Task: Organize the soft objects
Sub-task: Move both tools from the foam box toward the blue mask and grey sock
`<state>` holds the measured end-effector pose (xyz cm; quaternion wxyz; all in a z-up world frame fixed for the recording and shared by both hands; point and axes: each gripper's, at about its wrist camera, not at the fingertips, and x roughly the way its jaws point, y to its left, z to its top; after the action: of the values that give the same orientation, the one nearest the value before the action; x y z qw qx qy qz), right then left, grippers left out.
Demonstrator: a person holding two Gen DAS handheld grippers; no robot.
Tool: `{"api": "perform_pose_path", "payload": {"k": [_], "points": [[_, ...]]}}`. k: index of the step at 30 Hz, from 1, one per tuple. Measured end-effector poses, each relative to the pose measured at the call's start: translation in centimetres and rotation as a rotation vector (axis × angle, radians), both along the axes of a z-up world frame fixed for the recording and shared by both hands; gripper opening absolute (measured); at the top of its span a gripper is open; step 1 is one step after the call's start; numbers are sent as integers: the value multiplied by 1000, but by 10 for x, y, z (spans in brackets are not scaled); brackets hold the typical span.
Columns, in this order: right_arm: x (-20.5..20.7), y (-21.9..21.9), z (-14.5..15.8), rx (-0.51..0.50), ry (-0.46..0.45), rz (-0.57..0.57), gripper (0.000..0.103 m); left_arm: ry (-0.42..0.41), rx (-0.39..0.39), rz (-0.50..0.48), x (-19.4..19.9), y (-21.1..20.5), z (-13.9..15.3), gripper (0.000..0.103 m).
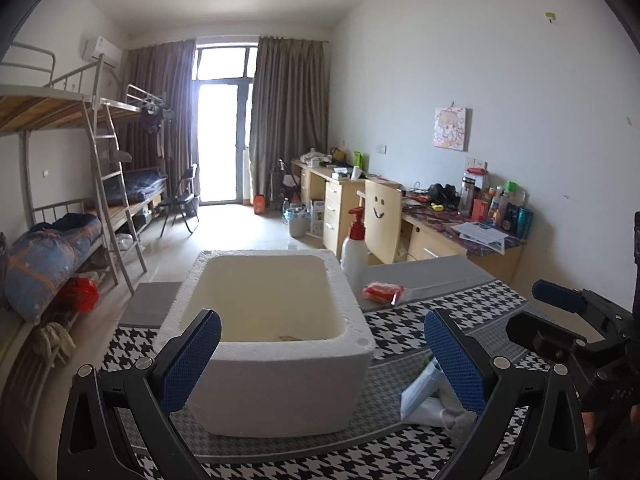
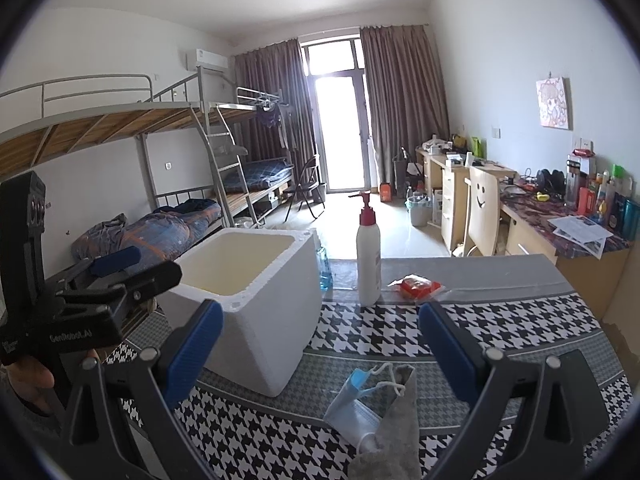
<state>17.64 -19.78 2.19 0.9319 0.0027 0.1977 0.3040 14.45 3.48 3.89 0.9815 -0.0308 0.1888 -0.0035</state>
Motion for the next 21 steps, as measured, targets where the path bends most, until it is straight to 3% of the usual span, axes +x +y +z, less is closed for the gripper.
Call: {"api": "perform_pose_path", "payload": {"k": [21], "points": [[-15,-13,-2,-14,-32,-17,100,-22,-13,-39,-20,-20,-2,102]]}}
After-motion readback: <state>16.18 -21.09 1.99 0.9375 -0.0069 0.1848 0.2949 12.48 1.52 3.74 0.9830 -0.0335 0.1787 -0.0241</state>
